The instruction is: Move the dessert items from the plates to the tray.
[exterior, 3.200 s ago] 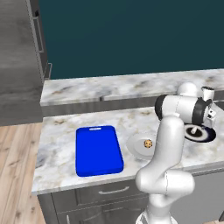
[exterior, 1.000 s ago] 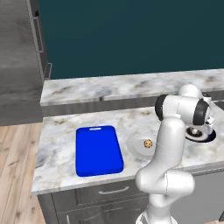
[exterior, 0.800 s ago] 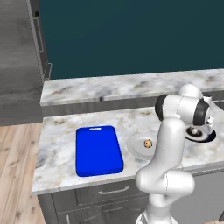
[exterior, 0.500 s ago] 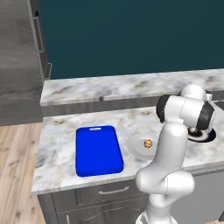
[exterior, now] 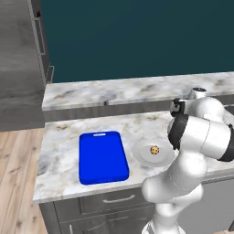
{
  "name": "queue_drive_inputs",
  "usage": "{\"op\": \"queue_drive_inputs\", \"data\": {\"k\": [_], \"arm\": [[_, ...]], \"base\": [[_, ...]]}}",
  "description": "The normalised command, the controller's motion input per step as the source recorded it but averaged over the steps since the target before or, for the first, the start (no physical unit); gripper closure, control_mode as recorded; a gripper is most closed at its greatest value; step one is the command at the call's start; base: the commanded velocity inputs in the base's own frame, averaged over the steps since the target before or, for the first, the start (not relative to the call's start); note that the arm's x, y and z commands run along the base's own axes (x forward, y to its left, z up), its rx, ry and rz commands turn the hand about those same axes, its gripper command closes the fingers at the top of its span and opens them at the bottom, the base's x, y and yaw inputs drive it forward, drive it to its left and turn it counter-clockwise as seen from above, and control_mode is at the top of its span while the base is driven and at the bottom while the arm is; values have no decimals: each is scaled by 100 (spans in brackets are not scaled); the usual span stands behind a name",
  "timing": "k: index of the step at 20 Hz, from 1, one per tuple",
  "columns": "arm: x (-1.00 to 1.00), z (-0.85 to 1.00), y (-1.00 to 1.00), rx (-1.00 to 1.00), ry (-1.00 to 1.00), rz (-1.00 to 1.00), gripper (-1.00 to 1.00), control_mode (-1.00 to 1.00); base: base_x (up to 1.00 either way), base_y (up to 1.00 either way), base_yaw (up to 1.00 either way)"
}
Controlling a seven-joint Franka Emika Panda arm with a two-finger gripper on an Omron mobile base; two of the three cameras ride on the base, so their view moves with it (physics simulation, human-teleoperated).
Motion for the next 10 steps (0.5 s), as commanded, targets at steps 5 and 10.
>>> {"op": "queue_drive_inputs", "data": {"k": [5,10], "arm": [[-22,2,100,-2,0,26,100,-100],[-14,33,100,0,1,25,100,-100]], "base": [[0,0,0],[0,0,0]]}}
